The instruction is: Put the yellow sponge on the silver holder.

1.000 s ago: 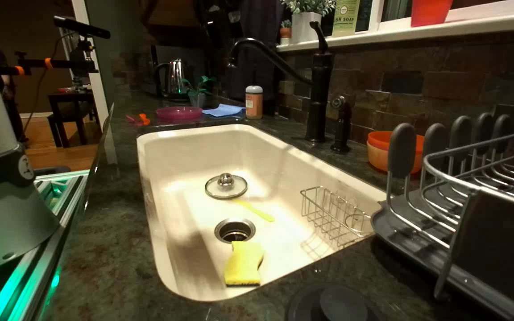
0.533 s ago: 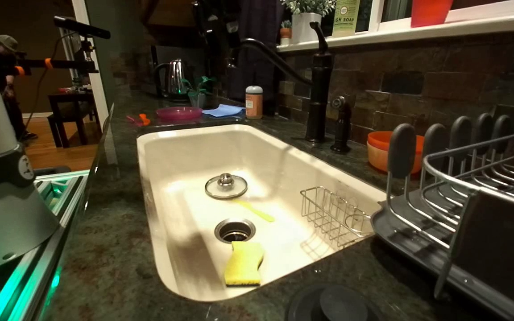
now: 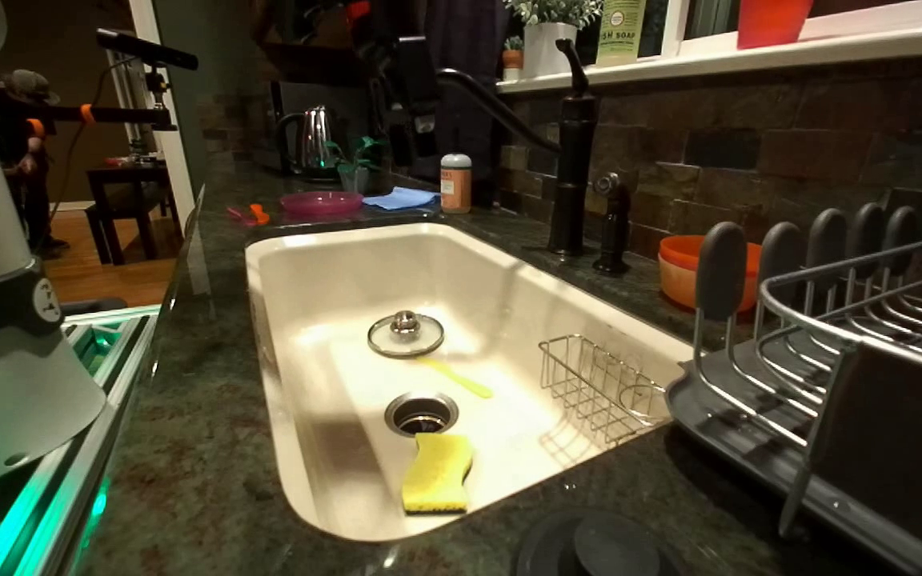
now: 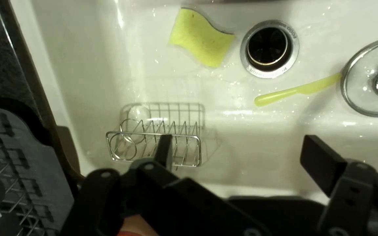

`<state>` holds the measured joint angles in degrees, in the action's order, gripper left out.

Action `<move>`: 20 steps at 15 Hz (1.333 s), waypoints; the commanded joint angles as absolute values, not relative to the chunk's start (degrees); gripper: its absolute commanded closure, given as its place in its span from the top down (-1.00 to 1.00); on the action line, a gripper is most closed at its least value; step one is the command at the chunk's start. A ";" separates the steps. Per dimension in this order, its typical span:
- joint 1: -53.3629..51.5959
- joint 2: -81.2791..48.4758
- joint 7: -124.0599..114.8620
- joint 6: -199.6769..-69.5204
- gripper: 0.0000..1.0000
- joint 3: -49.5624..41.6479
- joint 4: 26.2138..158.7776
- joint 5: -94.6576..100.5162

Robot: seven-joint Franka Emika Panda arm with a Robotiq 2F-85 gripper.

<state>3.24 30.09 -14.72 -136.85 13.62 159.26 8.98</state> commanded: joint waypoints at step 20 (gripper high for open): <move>2.25 -6.85 -9.45 -162.83 1.00 -2.92 158.72 19.21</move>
